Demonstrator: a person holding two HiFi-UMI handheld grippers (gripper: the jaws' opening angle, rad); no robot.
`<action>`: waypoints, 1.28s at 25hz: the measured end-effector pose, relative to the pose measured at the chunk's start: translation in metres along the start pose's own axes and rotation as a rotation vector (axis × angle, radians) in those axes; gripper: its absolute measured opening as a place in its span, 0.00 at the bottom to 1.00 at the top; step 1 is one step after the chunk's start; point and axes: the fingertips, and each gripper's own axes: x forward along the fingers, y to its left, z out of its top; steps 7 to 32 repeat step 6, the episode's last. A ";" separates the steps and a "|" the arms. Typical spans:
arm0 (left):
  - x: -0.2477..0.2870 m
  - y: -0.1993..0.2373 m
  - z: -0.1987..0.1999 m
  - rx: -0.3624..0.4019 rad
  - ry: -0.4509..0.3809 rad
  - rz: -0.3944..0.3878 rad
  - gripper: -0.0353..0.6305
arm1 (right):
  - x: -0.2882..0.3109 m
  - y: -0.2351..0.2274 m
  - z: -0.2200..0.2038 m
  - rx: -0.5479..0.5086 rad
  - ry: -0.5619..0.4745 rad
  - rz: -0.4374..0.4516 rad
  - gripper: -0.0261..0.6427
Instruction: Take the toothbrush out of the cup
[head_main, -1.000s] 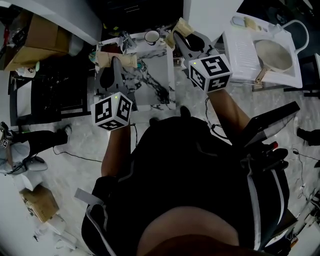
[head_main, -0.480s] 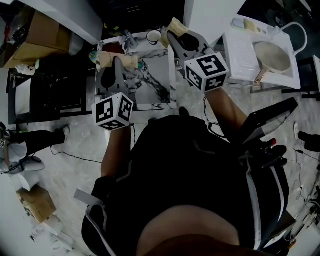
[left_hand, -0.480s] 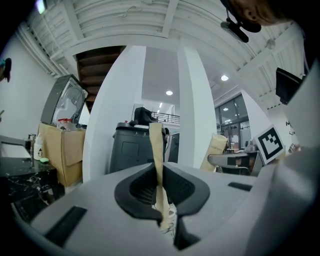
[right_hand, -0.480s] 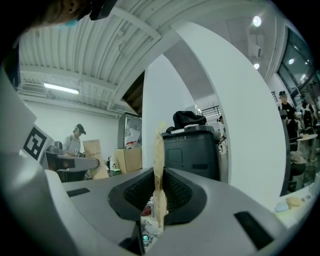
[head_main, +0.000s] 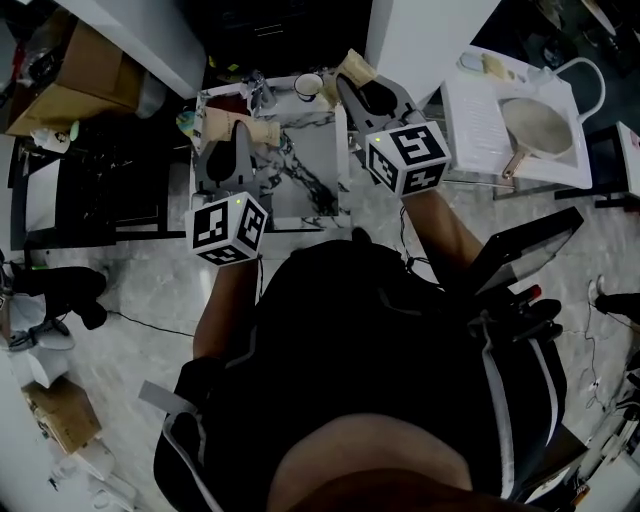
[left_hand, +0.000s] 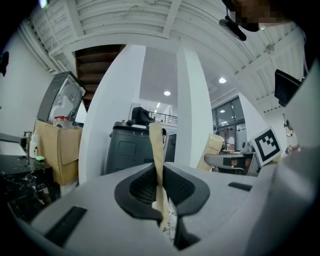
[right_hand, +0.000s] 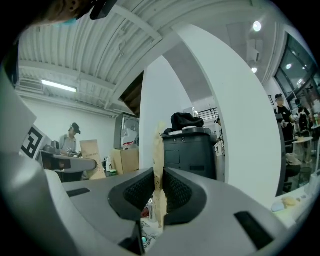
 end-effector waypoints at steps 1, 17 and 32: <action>0.000 0.000 0.001 -0.002 -0.001 -0.003 0.10 | 0.000 -0.001 0.001 0.001 0.000 -0.005 0.13; 0.002 0.008 0.004 0.001 -0.002 -0.013 0.10 | 0.007 0.007 0.003 0.003 0.004 -0.006 0.13; 0.002 0.008 0.004 0.001 -0.002 -0.013 0.10 | 0.007 0.007 0.003 0.003 0.004 -0.006 0.13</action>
